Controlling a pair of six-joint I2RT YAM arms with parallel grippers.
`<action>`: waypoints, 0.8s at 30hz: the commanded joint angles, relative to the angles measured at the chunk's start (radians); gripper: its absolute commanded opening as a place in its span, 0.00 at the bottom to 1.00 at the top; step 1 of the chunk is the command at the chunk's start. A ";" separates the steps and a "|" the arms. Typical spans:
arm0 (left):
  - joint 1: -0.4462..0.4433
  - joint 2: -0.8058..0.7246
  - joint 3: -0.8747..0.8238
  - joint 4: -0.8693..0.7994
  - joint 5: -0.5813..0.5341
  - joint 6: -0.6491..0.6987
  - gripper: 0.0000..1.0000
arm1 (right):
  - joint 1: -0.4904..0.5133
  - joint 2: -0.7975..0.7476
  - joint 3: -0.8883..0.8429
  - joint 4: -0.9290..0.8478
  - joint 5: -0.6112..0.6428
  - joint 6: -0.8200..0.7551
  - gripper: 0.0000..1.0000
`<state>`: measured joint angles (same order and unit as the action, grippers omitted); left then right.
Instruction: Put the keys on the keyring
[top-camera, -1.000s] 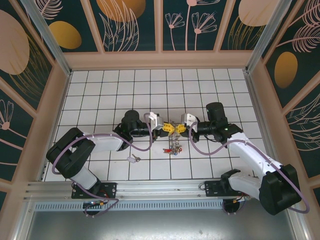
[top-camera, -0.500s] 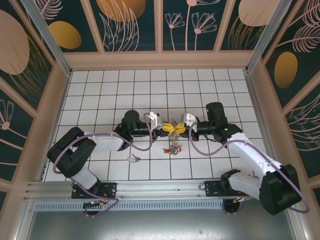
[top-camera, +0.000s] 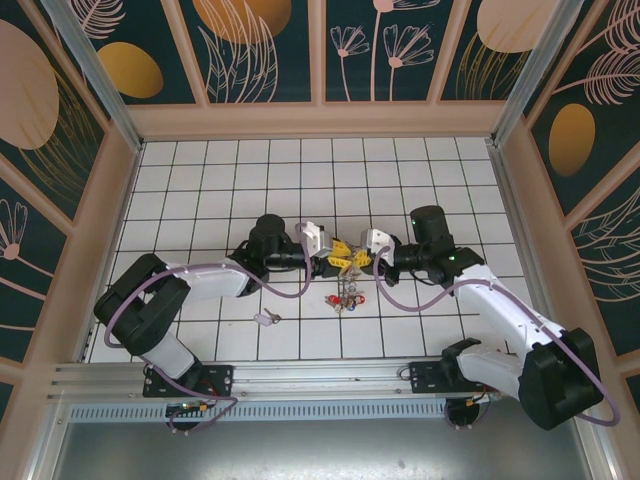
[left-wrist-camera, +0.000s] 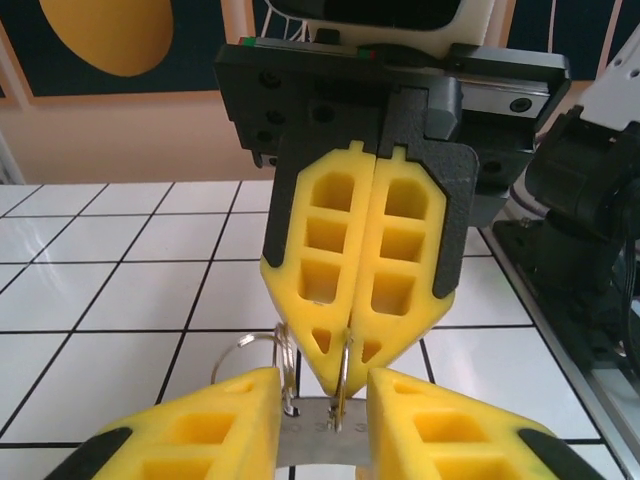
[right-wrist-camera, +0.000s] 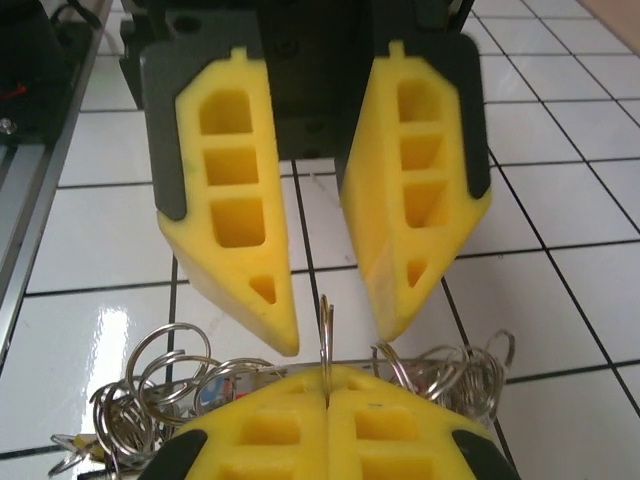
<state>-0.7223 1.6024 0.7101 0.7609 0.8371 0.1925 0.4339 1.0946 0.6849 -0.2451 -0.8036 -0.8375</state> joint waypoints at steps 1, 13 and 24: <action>-0.004 -0.036 0.065 -0.210 0.005 0.154 0.23 | 0.006 -0.012 0.063 -0.063 0.031 -0.048 0.00; -0.005 -0.012 0.095 -0.269 0.003 0.174 0.04 | 0.033 -0.013 0.082 -0.031 0.042 -0.003 0.00; -0.004 -0.035 0.010 0.026 0.015 -0.007 0.00 | 0.046 -0.015 0.059 -0.012 0.018 0.003 0.04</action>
<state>-0.7238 1.5875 0.7383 0.6312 0.8303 0.2710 0.4660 1.0950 0.7231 -0.2985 -0.7254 -0.8379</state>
